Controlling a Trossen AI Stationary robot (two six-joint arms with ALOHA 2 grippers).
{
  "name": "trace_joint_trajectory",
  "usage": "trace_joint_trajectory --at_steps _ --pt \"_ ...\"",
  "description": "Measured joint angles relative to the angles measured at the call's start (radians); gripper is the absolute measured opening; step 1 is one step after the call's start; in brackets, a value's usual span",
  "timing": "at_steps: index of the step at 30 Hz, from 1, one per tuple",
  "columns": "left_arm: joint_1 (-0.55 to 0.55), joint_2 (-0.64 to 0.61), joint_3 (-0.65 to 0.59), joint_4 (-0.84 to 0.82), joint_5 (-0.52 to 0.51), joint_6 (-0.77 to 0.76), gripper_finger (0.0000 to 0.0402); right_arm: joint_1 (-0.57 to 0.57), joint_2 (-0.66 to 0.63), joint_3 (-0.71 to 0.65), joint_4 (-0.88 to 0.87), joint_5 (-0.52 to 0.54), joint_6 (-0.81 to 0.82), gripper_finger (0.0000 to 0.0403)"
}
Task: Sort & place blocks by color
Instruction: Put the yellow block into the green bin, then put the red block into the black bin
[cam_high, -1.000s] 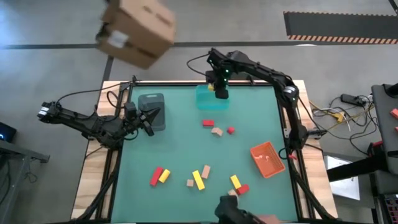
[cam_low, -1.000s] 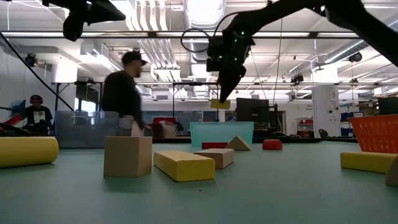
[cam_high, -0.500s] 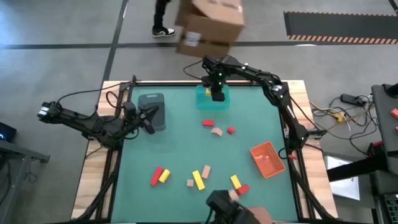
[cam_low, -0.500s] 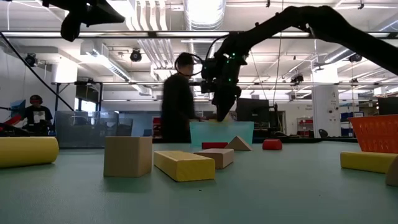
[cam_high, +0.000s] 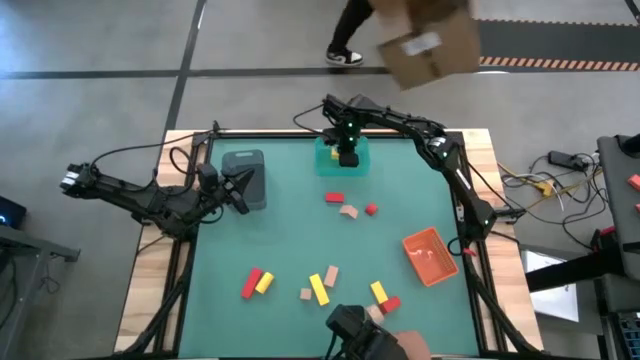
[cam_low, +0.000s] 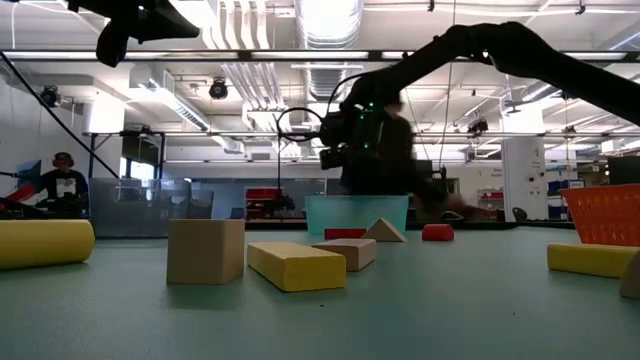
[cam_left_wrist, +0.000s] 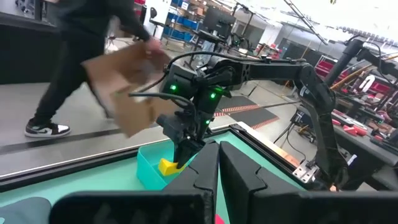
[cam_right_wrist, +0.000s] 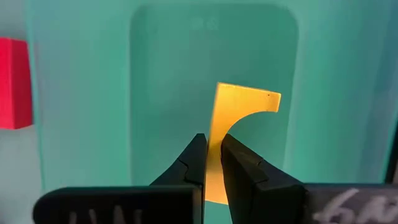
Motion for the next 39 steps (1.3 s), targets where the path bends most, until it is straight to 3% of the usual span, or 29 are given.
trace_joint_trajectory --at_steps 8,18,26,34,39 --pt "0.0 0.0 0.0 0.0 0.0 0.0 0.0 0.0 -0.003 0.0 0.006 0.0 0.019 0.0031" --pt "0.0 -0.003 0.0 0.021 0.0 -0.002 0.0 0.0 -0.022 0.0 0.022 0.0 0.078 0.0104" --pt "0.0 0.002 0.0 0.044 0.042 -0.087 0.0 0.011 -0.099 0.066 -0.03 -0.022 0.314 0.0117" --pt "0.0 0.066 0.0 0.036 0.211 -0.206 0.0 0.104 -0.275 0.068 -0.086 -0.101 0.579 0.0088" --pt "0.0 0.126 0.0 -0.054 0.34 -0.397 0.0 0.215 -0.419 0.062 -0.109 -0.1 0.71 0.0068"
